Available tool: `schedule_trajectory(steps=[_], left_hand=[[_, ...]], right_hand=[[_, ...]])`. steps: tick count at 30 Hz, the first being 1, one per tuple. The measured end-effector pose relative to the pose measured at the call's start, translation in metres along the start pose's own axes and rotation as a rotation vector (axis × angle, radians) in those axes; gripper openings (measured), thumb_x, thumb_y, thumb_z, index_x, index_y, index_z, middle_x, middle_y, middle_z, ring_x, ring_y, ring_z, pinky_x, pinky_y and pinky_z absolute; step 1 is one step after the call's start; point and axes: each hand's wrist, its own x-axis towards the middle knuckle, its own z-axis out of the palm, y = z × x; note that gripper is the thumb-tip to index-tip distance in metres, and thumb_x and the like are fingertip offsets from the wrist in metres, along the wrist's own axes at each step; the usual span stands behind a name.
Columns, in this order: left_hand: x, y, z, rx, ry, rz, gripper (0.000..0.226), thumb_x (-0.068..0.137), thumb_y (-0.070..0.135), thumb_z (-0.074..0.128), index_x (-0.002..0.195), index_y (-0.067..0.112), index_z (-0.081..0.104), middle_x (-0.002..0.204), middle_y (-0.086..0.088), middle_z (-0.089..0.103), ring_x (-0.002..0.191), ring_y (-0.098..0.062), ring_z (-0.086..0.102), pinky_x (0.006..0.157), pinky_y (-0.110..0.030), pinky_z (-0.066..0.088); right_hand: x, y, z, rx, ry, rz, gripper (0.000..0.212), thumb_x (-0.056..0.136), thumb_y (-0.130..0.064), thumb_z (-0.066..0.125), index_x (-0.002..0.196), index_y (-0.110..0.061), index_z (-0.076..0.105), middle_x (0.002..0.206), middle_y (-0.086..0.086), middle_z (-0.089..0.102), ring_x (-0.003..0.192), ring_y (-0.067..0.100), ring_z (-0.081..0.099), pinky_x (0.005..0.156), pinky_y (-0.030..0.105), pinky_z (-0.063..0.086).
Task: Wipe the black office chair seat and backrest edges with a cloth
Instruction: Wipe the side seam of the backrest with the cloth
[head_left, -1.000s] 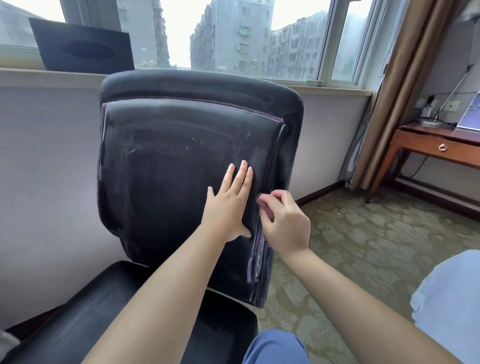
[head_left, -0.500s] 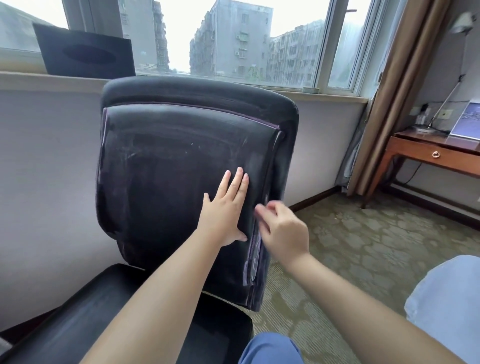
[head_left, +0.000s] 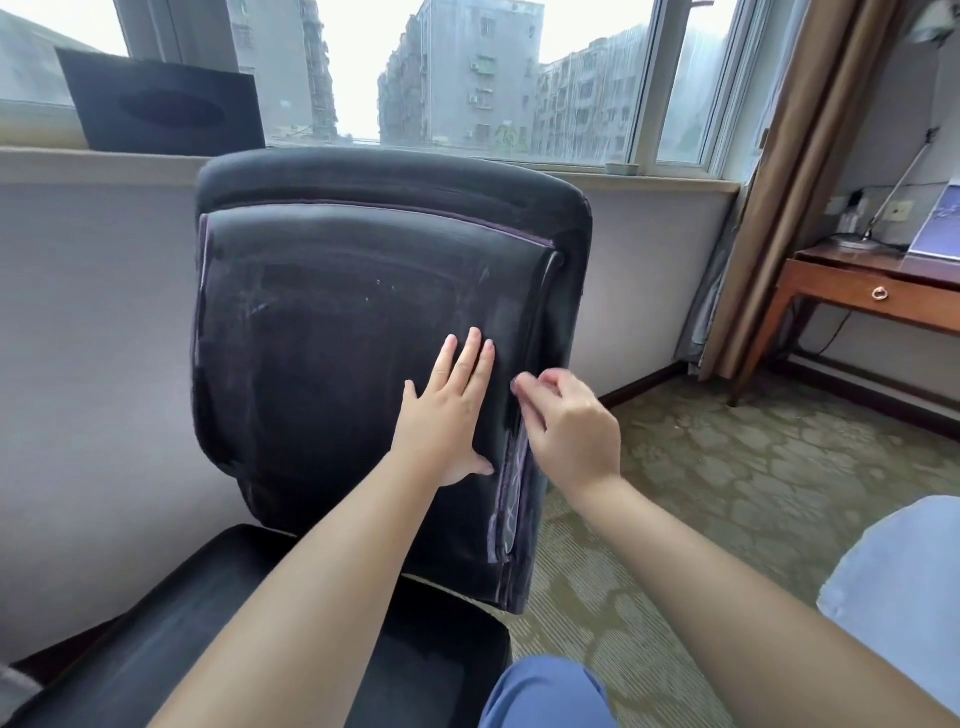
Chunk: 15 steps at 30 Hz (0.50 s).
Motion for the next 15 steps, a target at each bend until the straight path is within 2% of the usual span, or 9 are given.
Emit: schedule_trajectory(steps=[5,7,10,12,15], left_hand=[[-0.003,0.000,0.003,0.000,0.006,0.003,0.130,0.070,0.050,0.077,0.147,0.023,-0.024,0.154,0.006,-0.033,0.143,-0.018,-0.026,0.111,-0.057,0.025],[-0.005,0.000,0.004,-0.004,0.010,0.004,0.128,0.072,0.050,0.077,0.147,0.024,-0.024,0.154,0.005,-0.032,0.143,-0.018,-0.025,0.111,-0.057,0.026],[-0.008,0.000,0.006,-0.024,0.019,0.003,0.125,0.073,0.047,0.076,0.148,0.027,-0.022,0.154,0.005,-0.031,0.144,-0.019,-0.024,0.110,-0.057,0.027],[-0.011,0.000,0.009,-0.039,0.026,0.007,0.121,0.076,0.046,0.075,0.148,0.028,-0.020,0.155,0.005,-0.030,0.144,-0.019,-0.023,0.110,-0.056,0.027],[-0.016,-0.003,0.016,-0.064,0.055,0.029,0.112,0.080,0.045,0.071,0.150,0.029,-0.015,0.157,0.005,-0.026,0.145,-0.019,-0.021,0.112,-0.056,0.025]], right_hand=[[-0.015,0.006,-0.004,-0.048,-0.078,-0.143,0.008,0.079,-0.018,0.072,0.087,-0.020,0.073,0.078,0.001,0.064,0.061,0.019,0.062,0.040,0.025,0.047],[-0.002,0.003,-0.008,-0.065,-0.074,-0.144,0.009,0.083,-0.022,0.063,0.085,-0.021,0.072,0.076,-0.002,0.063,0.061,0.018,0.059,0.040,0.024,0.044],[0.008,-0.002,-0.010,-0.040,-0.024,-0.038,0.019,0.088,-0.025,0.053,0.085,-0.020,0.071,0.072,-0.002,0.062,0.059,0.018,0.058,0.041,0.023,0.043],[-0.006,-0.003,-0.006,-0.048,-0.027,-0.051,0.011,0.085,-0.018,0.063,0.088,-0.017,0.072,0.075,0.000,0.064,0.059,0.020,0.060,0.041,0.026,0.047],[-0.034,-0.001,0.000,-0.067,-0.087,-0.102,0.022,0.071,-0.008,0.077,0.092,-0.015,0.074,0.083,0.005,0.069,0.061,0.022,0.064,0.042,0.027,0.051]])
